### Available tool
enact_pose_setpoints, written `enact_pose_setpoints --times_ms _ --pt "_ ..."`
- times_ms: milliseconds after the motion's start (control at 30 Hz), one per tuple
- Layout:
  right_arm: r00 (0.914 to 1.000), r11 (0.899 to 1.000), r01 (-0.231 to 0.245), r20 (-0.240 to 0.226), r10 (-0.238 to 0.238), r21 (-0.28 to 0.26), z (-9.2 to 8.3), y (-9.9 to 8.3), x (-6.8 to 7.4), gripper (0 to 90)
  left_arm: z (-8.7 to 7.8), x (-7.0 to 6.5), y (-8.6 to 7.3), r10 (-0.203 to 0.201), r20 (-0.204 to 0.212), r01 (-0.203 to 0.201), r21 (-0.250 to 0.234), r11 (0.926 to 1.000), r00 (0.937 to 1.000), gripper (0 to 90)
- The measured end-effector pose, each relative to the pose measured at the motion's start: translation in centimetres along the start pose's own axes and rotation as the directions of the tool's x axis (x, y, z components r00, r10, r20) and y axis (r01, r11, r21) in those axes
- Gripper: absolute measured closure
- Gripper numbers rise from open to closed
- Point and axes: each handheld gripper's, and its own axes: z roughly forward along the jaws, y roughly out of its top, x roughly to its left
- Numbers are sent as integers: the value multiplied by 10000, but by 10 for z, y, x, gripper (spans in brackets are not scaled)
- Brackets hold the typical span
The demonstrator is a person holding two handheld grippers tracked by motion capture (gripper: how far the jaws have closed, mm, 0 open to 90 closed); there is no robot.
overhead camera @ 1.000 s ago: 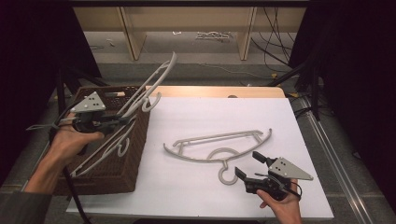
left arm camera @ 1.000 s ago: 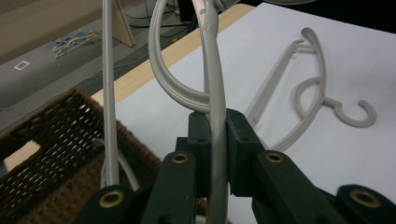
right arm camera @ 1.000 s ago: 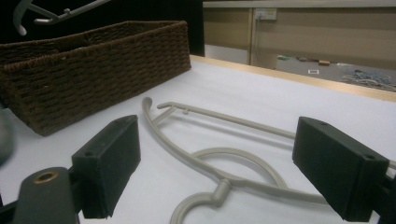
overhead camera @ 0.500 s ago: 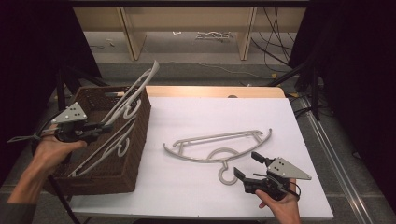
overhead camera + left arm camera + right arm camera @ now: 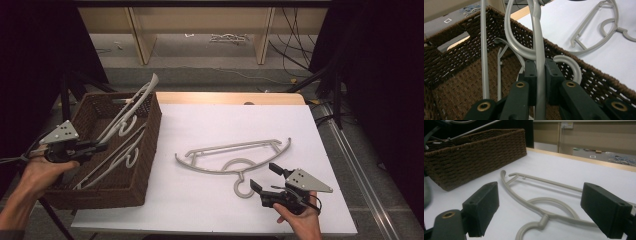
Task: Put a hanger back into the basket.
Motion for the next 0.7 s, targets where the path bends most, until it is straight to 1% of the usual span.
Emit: enact_pose_setpoints --times_ms 33,67,133,167,200,233,267,300,333,367,400,433,467,500,533,567,600,633,667,700 --pt "10000 10000 25 47 -25 76 -1 0 -1 161 -1 0 -1 2 -59 -2 61 10000 10000 817" --pt "10000 10000 24 38 -24 64 0 0 -1 162 -2 1 -2 58 -48 -58 94 9999 10000 817" --pt "10000 10000 -38 -30 38 -65 1 0 0 162 -4 2 -6 70 -24 -69 144 9999 10000 817" --pt "10000 10000 -56 -29 55 -48 1 -1 0 162 -4 3 -8 42 15 -42 144 9999 10000 817" --pt "10000 10000 -61 -25 61 -52 1 -1 0 162 -7 4 -9 184 -59 -183 264 9995 9998 817" --pt "10000 9999 -76 -23 76 -66 1 0 0 162 -8 5 -10 209 -65 -207 324 9993 9998 817" --pt "10000 10000 -70 -19 69 -58 1 0 0 162 -8 4 -13 16 -23 -16 193 9998 10000 817" --pt "10000 10000 -62 -25 62 -47 1 -1 0 161 -10 6 -14 227 25 -228 411 9989 9997 817" --pt "10000 9999 -57 -22 57 -87 2 -1 0 162 -10 5 -15 11 39 -12 262 9997 10000 817" --pt "10000 10000 -79 -29 79 -57 1 -1 0 161 -10 5 -18 -41 -44 42 211 9998 10000 817" --pt "10000 10000 -80 -28 79 -52 1 -1 0 161 -12 8 -19 267 27 -268 512 9983 9996 817" --pt "10000 9999 -80 -32 80 -99 2 -1 0 162 -12 7 -20 113 -2 -112 497 9987 9999 817" --pt "10000 9999 -72 -32 71 -91 2 -1 0 161 -11 9 -22 131 73 -135 597 9981 9999 817" --pt "10000 9998 -56 6 56 190 0 0 0 161 -14 12 -22 585 81 -590 1019 9930 9983 817" --pt "10000 9998 -59 7 59 175 0 0 0 162 -11 8 -24 11 -20 -10 661 9978 10000 817" --pt "10000 9999 -73 -3 73 143 0 0 0 161 -12 11 -25 385 109 -393 850 9956 9992 817" --pt "10000 9999 -29 26 29 98 1 0 0 161 -13 12 -25 546 118 -555 1063 9928 9984 817" --pt "10000 9999 -16 22 16 103 1 0 0 161 -12 11 -26 219 77 -225 878 9959 9997 817" --pt "10000 9999 -24 7 24 151 1 0 0 161 -10 9 -28 -79 12 78 725 9973 10000 817" --pt "10000 9999 -6 26 6 132 1 0 0 161 -9 12 -30 272 21 -273 588 9979 9996 817"
